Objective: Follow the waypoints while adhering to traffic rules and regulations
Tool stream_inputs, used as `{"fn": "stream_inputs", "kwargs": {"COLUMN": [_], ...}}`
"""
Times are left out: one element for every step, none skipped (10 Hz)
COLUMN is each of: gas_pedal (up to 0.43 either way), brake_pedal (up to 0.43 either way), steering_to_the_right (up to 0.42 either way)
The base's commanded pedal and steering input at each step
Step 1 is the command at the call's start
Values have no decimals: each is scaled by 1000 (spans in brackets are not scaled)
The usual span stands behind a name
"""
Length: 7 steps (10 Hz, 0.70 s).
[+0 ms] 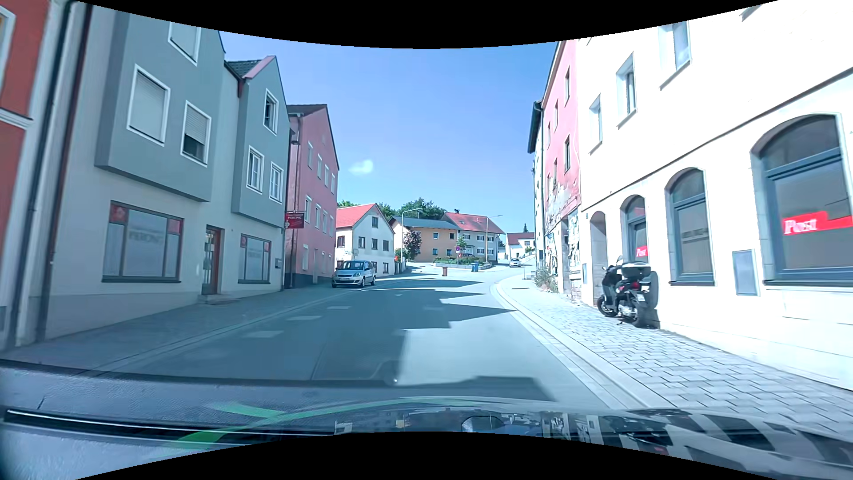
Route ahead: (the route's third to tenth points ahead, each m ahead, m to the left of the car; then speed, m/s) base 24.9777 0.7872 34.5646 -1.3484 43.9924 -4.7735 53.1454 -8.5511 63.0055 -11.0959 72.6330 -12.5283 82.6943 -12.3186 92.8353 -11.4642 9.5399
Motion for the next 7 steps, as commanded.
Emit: {"fn": "stream_inputs", "kwargs": {"gas_pedal": [157,157,157,157,157,157,157], "brake_pedal": [0,0,0,0,0,0,0], "steering_to_the_right": [-5,-4,-4,0,8,17,22]}}
